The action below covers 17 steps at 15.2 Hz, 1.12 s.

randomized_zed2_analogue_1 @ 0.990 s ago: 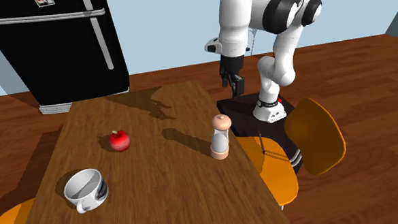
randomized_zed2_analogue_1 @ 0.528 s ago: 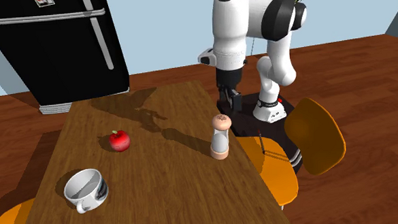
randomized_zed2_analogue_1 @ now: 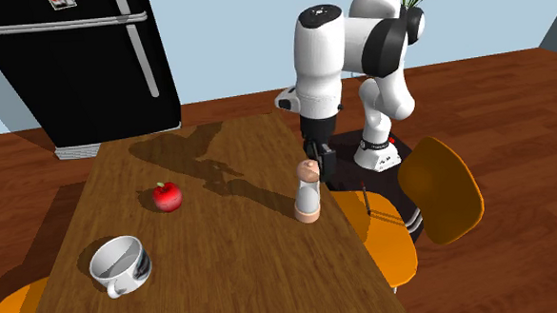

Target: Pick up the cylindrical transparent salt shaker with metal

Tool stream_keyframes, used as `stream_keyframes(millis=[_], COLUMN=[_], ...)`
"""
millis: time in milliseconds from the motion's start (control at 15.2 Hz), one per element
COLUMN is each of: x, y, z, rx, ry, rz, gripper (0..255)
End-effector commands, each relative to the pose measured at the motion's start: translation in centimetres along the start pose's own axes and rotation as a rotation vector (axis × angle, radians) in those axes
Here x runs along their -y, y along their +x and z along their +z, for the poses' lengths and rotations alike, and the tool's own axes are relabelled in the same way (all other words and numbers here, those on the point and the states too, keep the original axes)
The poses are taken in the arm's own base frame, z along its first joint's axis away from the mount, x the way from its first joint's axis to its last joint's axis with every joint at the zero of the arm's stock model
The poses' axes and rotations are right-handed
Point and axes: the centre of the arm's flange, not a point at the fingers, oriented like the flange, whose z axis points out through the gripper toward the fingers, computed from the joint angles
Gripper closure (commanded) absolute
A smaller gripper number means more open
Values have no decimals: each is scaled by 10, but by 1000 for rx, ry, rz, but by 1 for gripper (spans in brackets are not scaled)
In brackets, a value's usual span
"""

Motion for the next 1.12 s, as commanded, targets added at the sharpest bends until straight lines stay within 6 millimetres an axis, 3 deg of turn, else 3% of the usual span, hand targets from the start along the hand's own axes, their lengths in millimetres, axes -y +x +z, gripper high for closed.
stream_keyframes(millis=[0, 66, 132, 726, 1056], x=[0, 0, 0, 0, 0], y=[0, 0, 0, 0, -1], z=[8, 8, 8, 8, -18], rx=[0, 0, 0, 0, 0], ry=[0, 0, 0, 0, 0], rz=[0, 0, 0, 0, 0], gripper=[0, 0, 255, 255, 255])
